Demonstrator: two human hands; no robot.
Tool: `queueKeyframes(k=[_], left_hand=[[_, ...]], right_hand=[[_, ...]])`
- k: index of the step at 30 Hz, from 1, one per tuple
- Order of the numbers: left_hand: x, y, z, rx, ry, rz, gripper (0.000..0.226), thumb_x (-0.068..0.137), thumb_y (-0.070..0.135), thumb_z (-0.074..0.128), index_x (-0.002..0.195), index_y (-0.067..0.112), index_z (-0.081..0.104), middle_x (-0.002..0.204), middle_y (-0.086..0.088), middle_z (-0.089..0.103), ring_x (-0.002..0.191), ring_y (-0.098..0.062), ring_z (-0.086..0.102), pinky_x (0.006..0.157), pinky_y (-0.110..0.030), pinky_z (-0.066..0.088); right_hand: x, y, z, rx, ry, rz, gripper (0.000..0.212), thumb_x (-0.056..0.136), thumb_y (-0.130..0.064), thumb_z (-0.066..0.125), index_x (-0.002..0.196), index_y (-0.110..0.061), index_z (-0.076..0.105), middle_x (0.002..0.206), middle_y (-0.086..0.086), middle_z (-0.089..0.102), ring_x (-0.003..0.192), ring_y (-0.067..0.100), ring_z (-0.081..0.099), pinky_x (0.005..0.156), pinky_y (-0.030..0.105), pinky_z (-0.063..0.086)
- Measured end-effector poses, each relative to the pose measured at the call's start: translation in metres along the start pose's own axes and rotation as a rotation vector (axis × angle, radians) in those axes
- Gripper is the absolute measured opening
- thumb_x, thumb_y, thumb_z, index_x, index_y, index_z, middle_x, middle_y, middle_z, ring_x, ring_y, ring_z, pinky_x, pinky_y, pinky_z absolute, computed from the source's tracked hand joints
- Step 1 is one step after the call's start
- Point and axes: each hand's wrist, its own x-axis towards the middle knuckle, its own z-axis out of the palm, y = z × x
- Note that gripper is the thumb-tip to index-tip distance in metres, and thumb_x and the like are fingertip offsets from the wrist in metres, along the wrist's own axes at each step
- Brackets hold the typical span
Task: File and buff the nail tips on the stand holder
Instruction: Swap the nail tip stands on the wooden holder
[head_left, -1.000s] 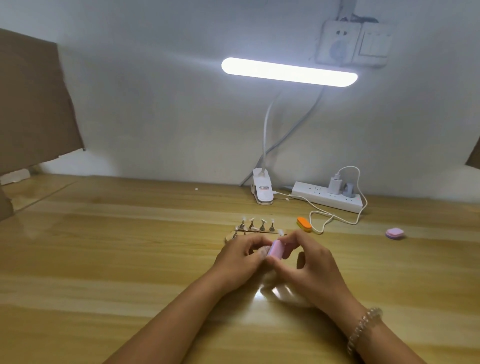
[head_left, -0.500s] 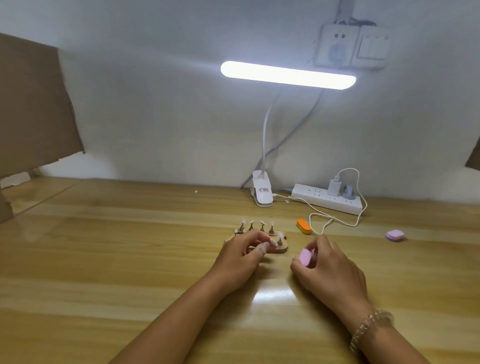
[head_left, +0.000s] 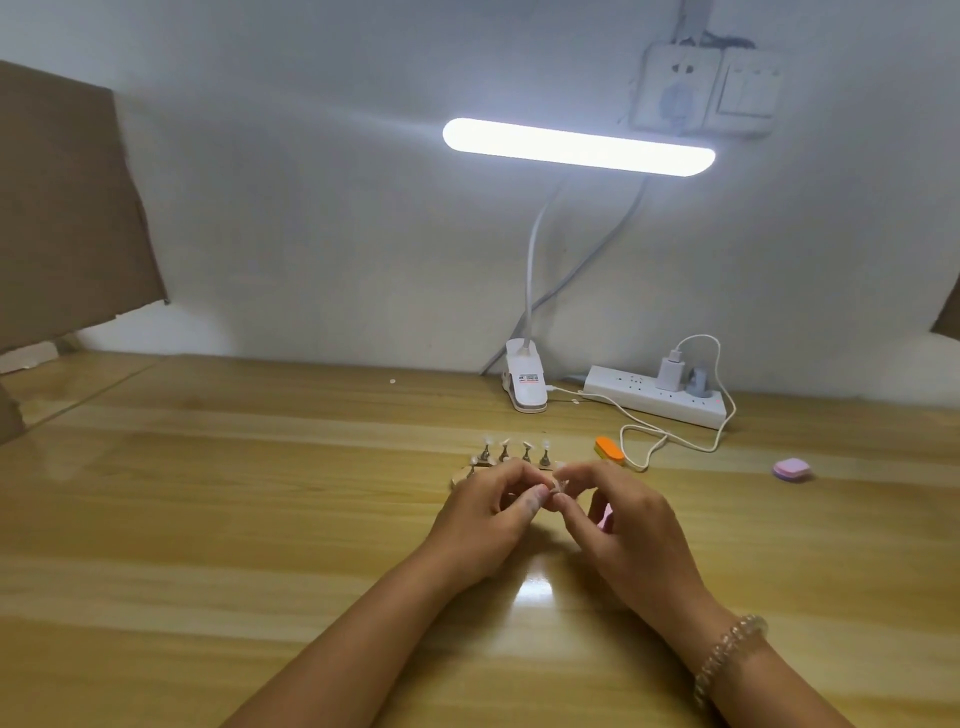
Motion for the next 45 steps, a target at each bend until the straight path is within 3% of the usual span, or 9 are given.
queueKeyframes(k=[5, 10, 14, 16, 20, 24, 32, 38, 45], left_hand=[[-0.001, 0.003, 0.001, 0.086, 0.023, 0.042, 0.011, 0.098, 0.021, 0.059, 0.103, 0.028, 0.067, 0.102, 0.013, 0.072, 0.099, -0.011, 0.067, 0.089, -0.046, 0.053], [0.002, 0.000, -0.014, 0.397, 0.448, 0.029, 0.024, 0.086, 0.022, 0.068, 0.106, 0.026, 0.054, 0.106, 0.014, 0.058, 0.097, -0.014, 0.051, 0.085, -0.033, 0.046], [0.004, -0.014, -0.033, 0.513, 0.288, -0.284, 0.043, 0.079, 0.045, 0.070, 0.114, 0.032, 0.048, 0.118, 0.016, 0.056, 0.115, -0.017, 0.048, 0.096, -0.034, 0.040], [0.005, -0.018, -0.031, 0.583, 0.189, -0.327, 0.051, 0.077, 0.057, 0.067, 0.120, 0.036, 0.048, 0.124, 0.017, 0.054, 0.122, -0.015, 0.046, 0.099, -0.034, 0.033], [0.006, -0.020, -0.029, 0.652, 0.104, -0.291, 0.051, 0.077, 0.064, 0.063, 0.122, 0.041, 0.054, 0.117, 0.013, 0.048, 0.122, -0.012, 0.045, 0.094, -0.031, 0.026], [0.002, -0.016, -0.028, 0.584, 0.105, -0.184, 0.039, 0.074, 0.056, 0.072, 0.106, 0.044, 0.053, 0.103, 0.017, 0.041, 0.111, -0.010, 0.045, 0.089, -0.026, 0.027], [-0.002, -0.012, -0.021, 0.619, 0.158, 0.033, 0.040, 0.070, 0.052, 0.071, 0.105, 0.040, 0.055, 0.099, 0.017, 0.041, 0.099, -0.005, 0.041, 0.084, -0.021, 0.029], [-0.004, -0.009, -0.021, 0.657, 0.165, 0.089, 0.042, 0.069, 0.053, 0.068, 0.105, 0.040, 0.053, 0.101, 0.017, 0.041, 0.100, -0.006, 0.043, 0.087, -0.024, 0.033], [-0.005, -0.006, -0.017, 0.731, 0.177, 0.158, 0.044, 0.066, 0.061, 0.055, 0.104, 0.038, 0.053, 0.100, 0.016, 0.041, 0.099, -0.008, 0.043, 0.085, -0.026, 0.032]], right_hand=[[0.002, 0.005, 0.002, 0.069, 0.013, 0.078, 0.017, 0.082, -0.016, 0.077, 0.093, -0.026, 0.068, 0.081, -0.016, 0.068, 0.063, 0.010, 0.058, 0.056, 0.016, 0.042], [0.001, 0.009, 0.000, -0.020, 0.051, 0.109, 0.015, 0.082, -0.023, 0.076, 0.092, -0.029, 0.066, 0.079, -0.016, 0.064, 0.062, 0.009, 0.056, 0.058, 0.026, 0.048], [0.000, 0.008, -0.001, -0.082, 0.087, 0.119, 0.012, 0.082, -0.028, 0.076, 0.090, -0.029, 0.067, 0.084, -0.016, 0.059, 0.073, 0.008, 0.053, 0.064, 0.028, 0.046], [0.000, 0.007, -0.001, -0.123, 0.105, 0.109, 0.013, 0.080, -0.027, 0.078, 0.089, -0.027, 0.068, 0.087, -0.013, 0.057, 0.078, 0.013, 0.053, 0.070, 0.033, 0.046], [0.000, 0.007, 0.000, -0.238, 0.110, 0.106, 0.016, 0.077, -0.028, 0.080, 0.090, -0.028, 0.070, 0.095, -0.006, 0.055, 0.089, 0.019, 0.052, 0.075, 0.041, 0.046], [0.000, 0.008, 0.002, -0.313, 0.128, 0.089, 0.018, 0.073, -0.030, 0.082, 0.087, -0.033, 0.070, 0.105, -0.003, 0.055, 0.095, 0.021, 0.050, 0.077, 0.037, 0.042], [0.003, 0.009, 0.004, -0.397, 0.086, 0.083, 0.019, 0.073, -0.031, 0.082, 0.085, -0.033, 0.067, 0.109, -0.002, 0.055, 0.098, 0.023, 0.049, 0.073, 0.035, 0.040], [0.002, 0.005, 0.005, -0.386, 0.078, 0.016, 0.034, 0.071, -0.039, 0.082, 0.102, -0.034, 0.069, 0.114, -0.002, 0.055, 0.104, 0.021, 0.047, 0.079, 0.036, 0.040], [0.005, -0.004, 0.010, -0.426, 0.097, -0.088, 0.014, 0.075, -0.030, 0.080, 0.079, -0.028, 0.067, 0.112, -0.004, 0.059, 0.107, 0.017, 0.042, 0.085, 0.032, 0.029]])
